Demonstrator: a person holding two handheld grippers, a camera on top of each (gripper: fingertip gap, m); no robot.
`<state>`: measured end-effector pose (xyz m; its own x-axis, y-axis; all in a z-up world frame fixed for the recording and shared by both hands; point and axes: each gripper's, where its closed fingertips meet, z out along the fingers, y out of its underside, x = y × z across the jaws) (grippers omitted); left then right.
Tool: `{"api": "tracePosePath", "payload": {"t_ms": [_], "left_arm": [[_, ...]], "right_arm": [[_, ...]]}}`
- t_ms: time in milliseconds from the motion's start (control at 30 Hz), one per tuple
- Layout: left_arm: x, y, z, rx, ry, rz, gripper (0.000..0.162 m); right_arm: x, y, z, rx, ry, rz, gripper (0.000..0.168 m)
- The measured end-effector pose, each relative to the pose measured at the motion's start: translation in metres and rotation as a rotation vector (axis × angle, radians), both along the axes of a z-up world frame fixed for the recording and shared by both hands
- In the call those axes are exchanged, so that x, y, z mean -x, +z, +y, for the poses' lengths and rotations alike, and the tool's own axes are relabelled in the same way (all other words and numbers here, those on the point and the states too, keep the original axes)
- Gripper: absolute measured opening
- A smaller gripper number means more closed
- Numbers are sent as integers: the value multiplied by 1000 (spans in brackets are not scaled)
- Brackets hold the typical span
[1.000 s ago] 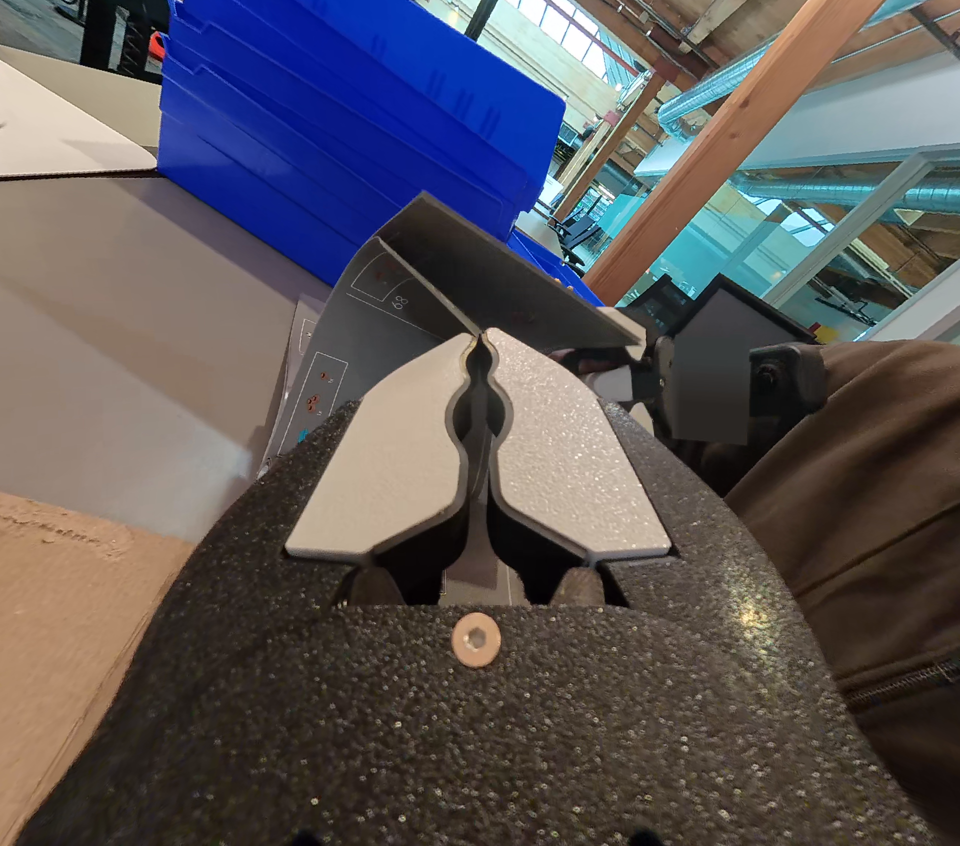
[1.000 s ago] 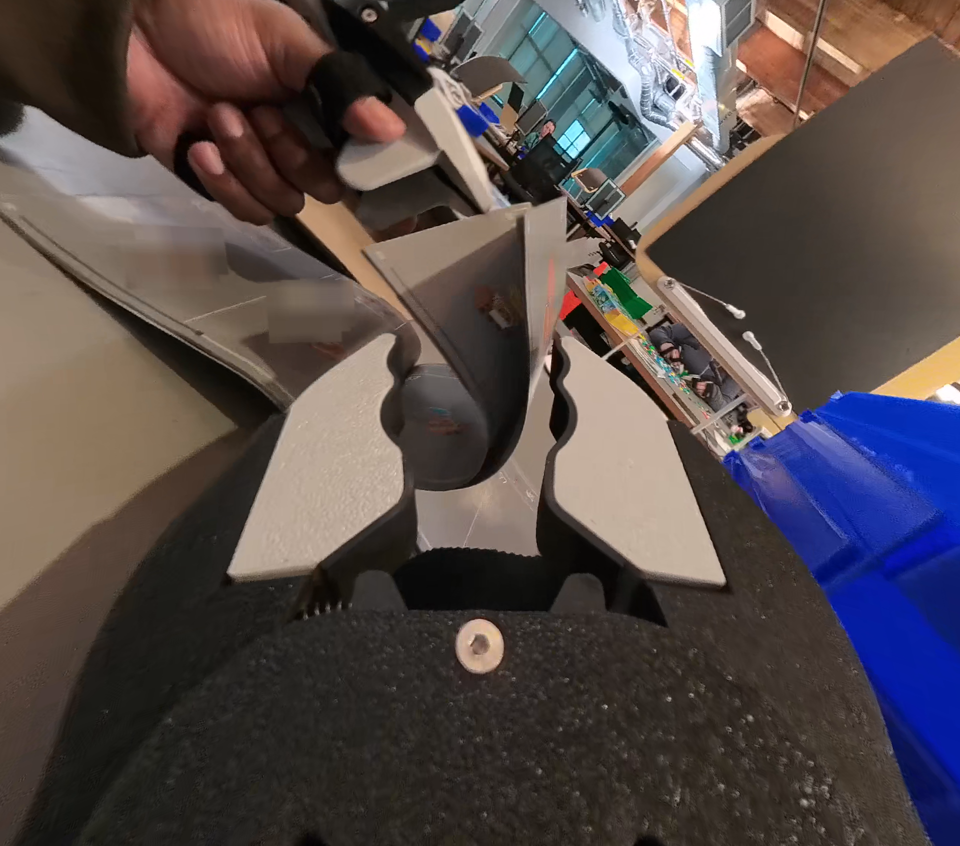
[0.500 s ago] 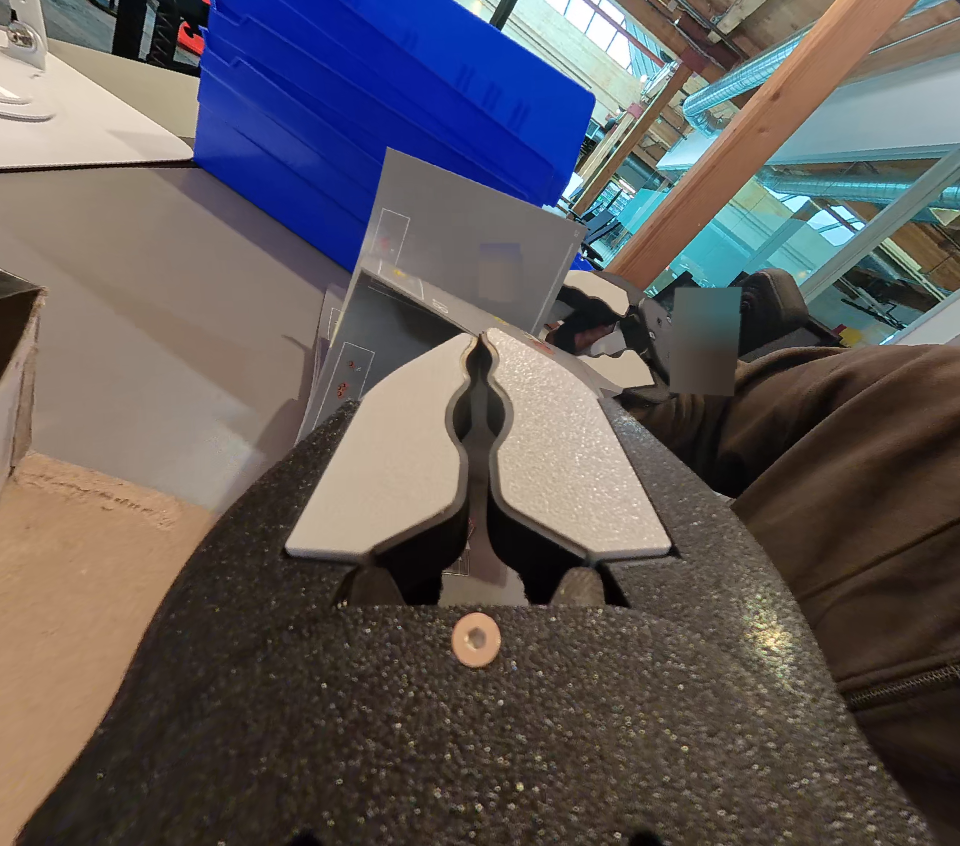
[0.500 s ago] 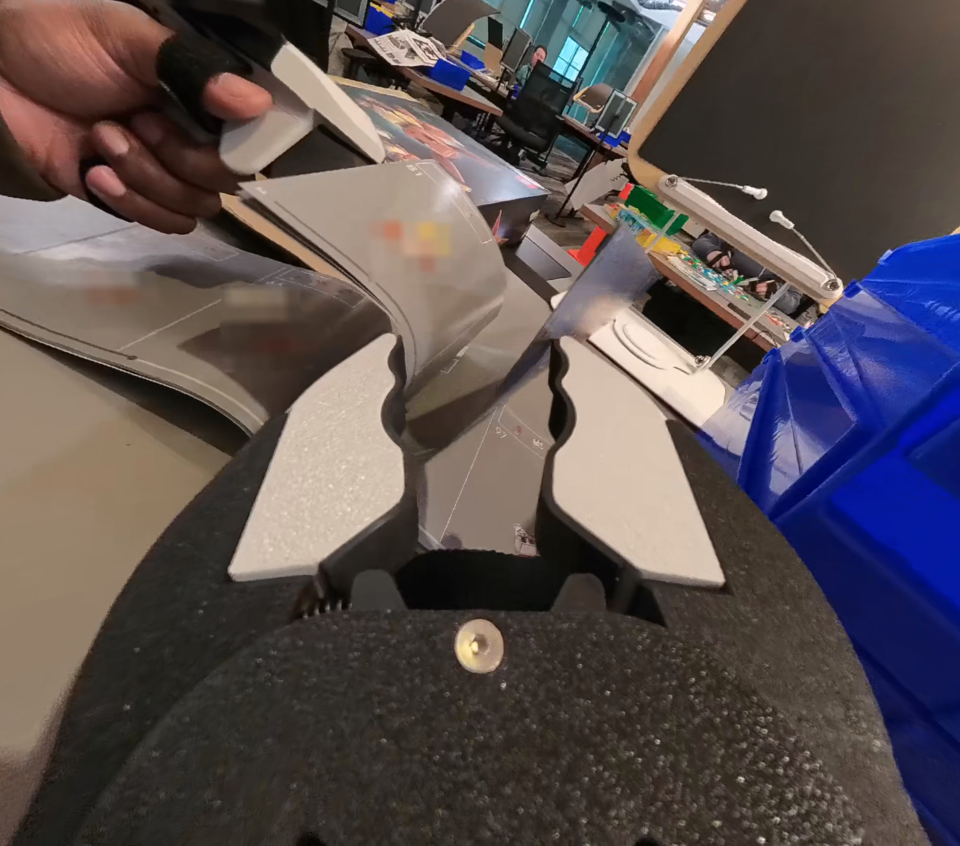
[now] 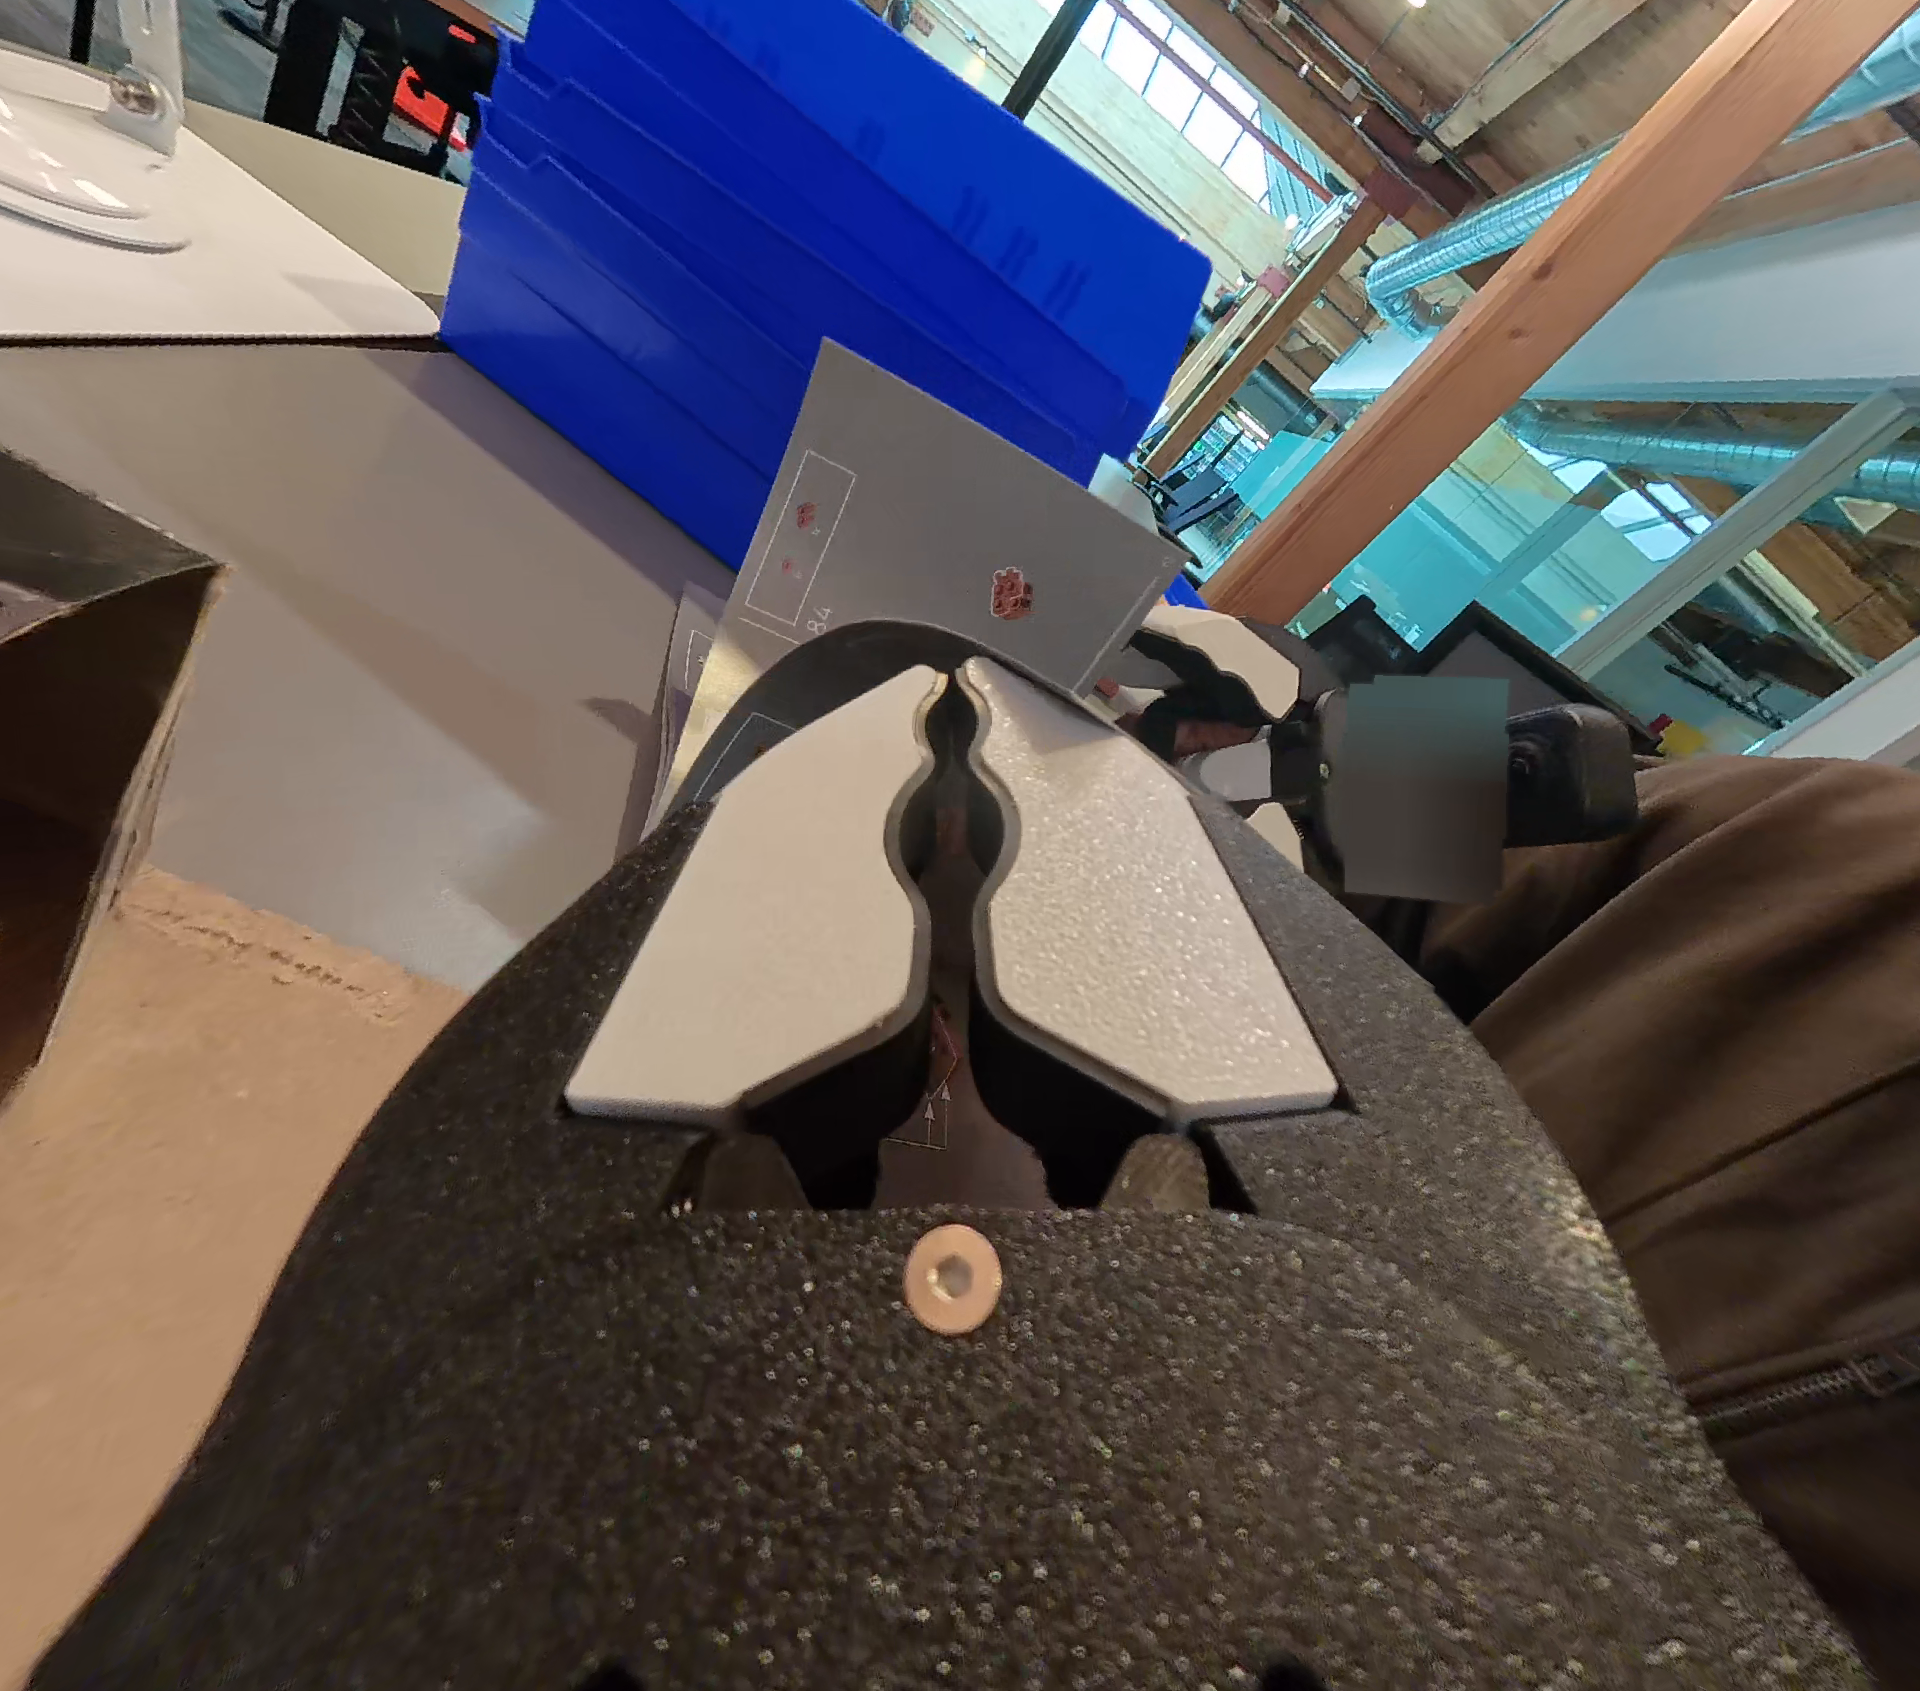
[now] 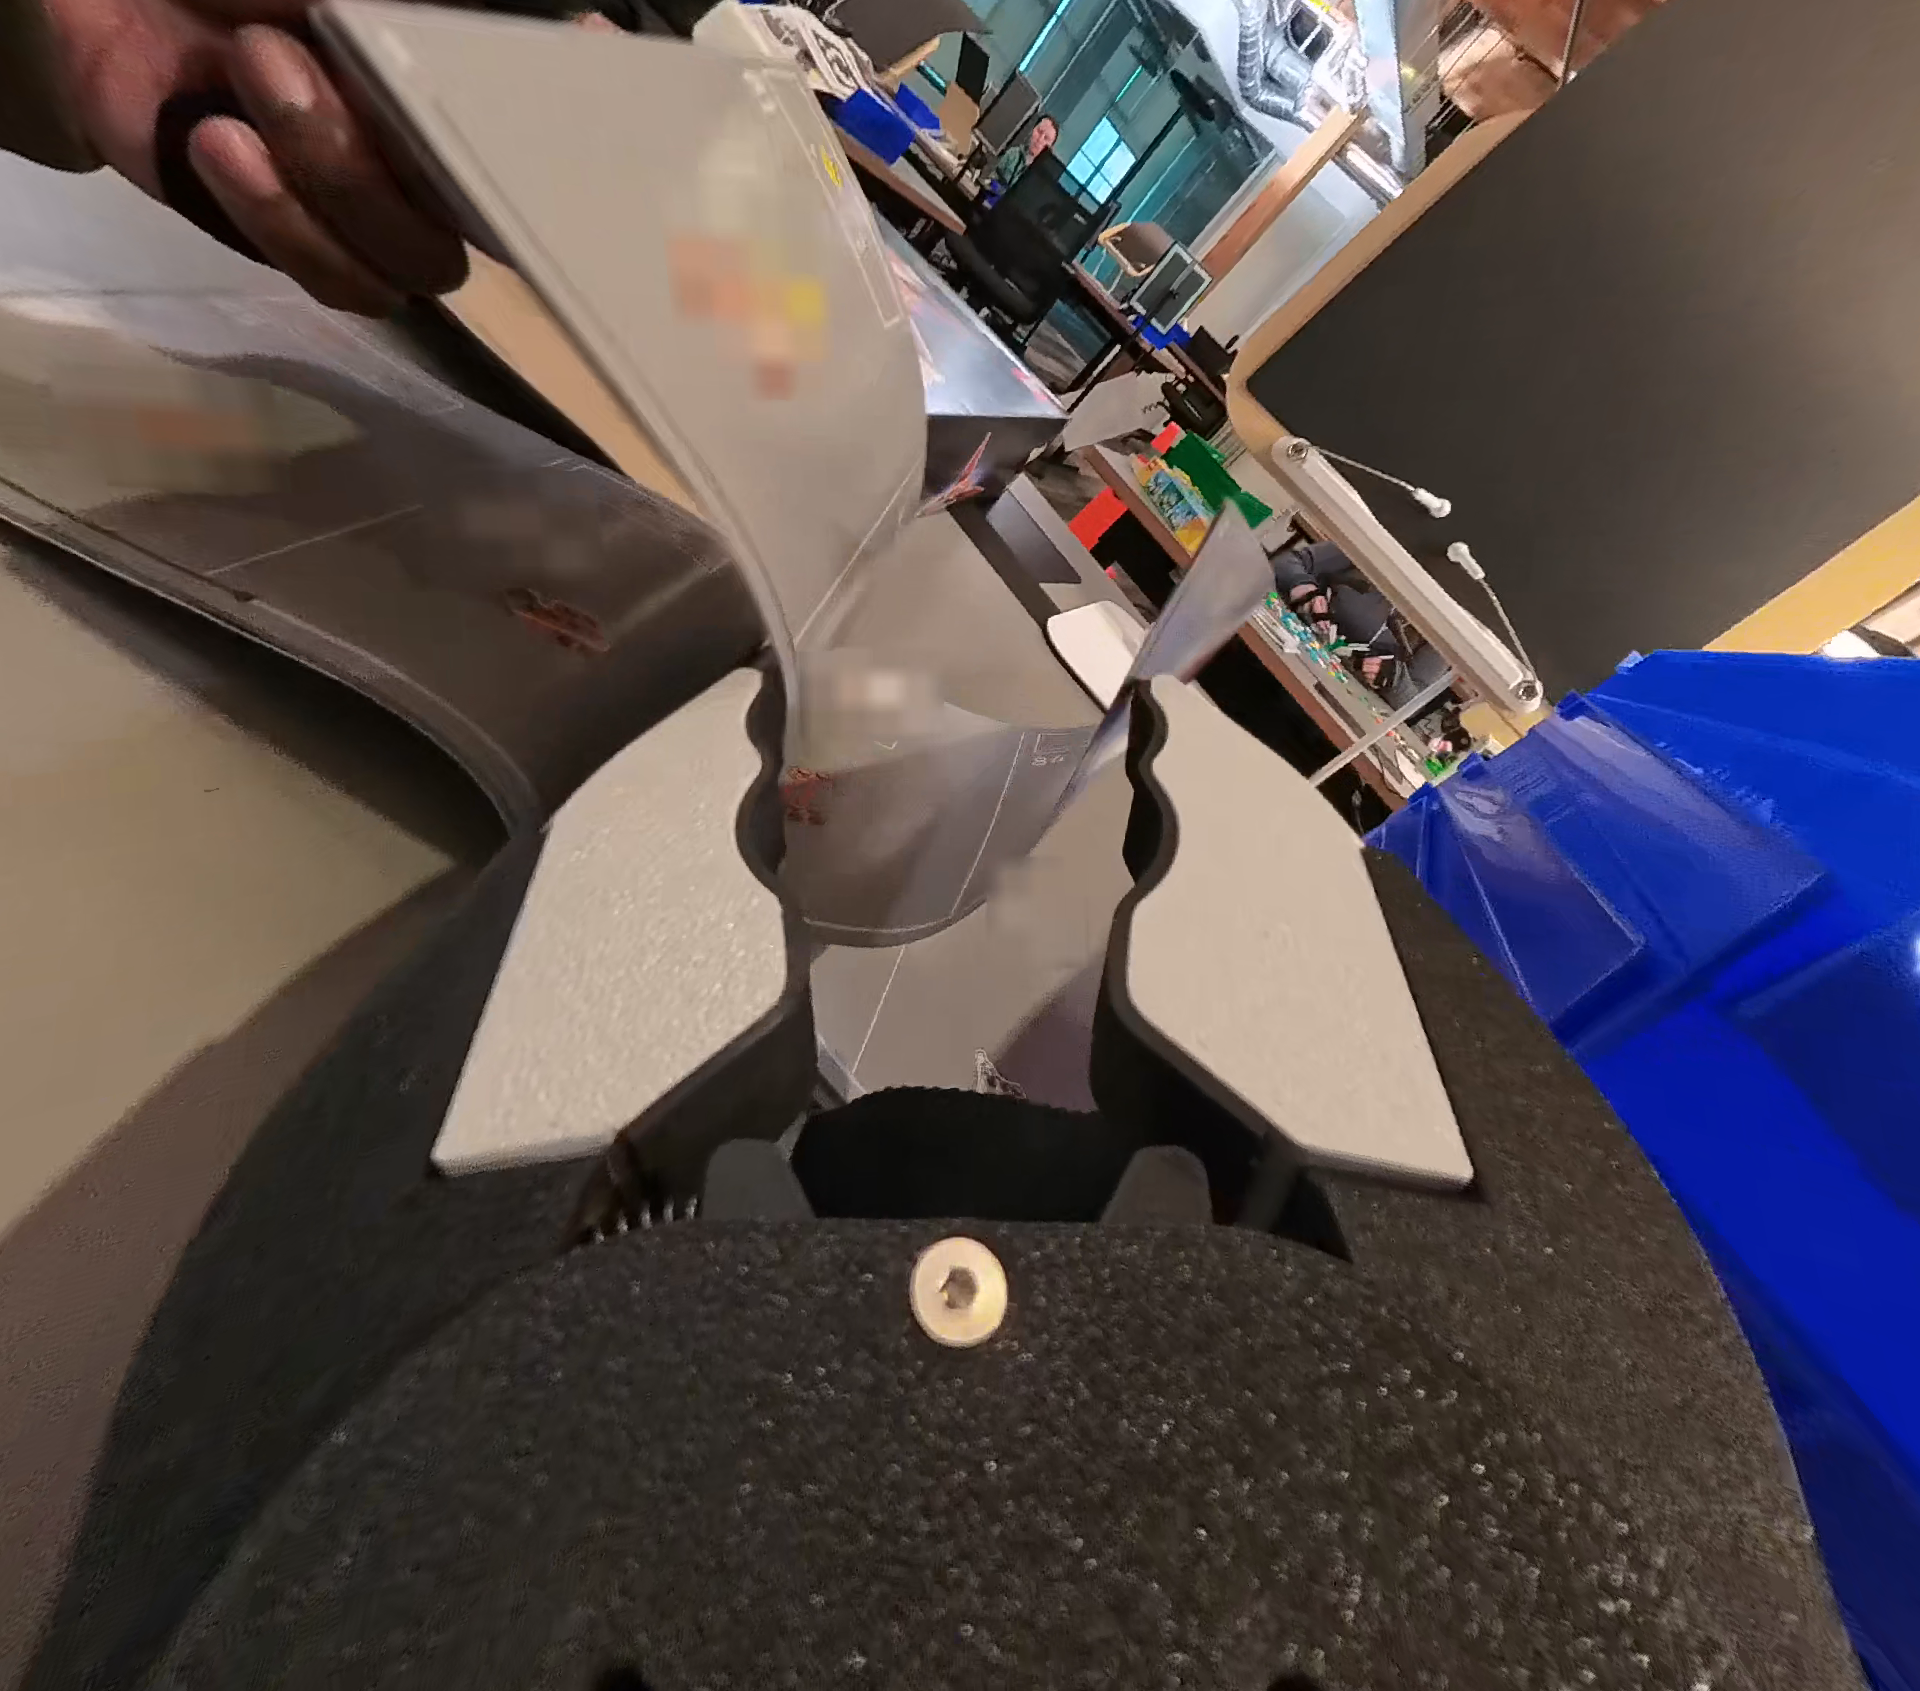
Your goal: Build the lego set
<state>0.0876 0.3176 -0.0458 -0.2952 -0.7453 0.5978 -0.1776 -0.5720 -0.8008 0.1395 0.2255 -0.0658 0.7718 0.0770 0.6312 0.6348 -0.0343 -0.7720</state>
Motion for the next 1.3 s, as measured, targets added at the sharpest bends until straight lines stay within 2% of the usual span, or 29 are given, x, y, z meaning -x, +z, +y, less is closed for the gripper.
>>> {"api": "tracePosePath", "payload": {"t_ms": [167,233,333,367,533,667,967,1300], "left_arm": [[2,0,3,99,-23,6,0],[0,-3,3,91,-23,17,0],[-1,-6,-2,79,-37,30,0],[-2,-7,-3,75,-40,33,0],[-3,-9,-5,68,-46,46,0],[-2,-8,-5,80,-53,52,0],[-4,-8,-17,99,-103,59,14],[-4,5,-20,142,-107,-6,16]], "right_arm": [[-9,6,1,-40,-84,-87,75],[-11,12,0,-84,-134,-177,81],[-5,10,0,-90,-143,-268,80],[-3,5,2,-65,-133,-271,78],[10,-14,5,-4,-52,-288,39],[11,-15,5,-2,-53,-280,22],[-9,-16,6,24,-118,-200,17],[-11,-22,7,44,-117,-175,2]]}}
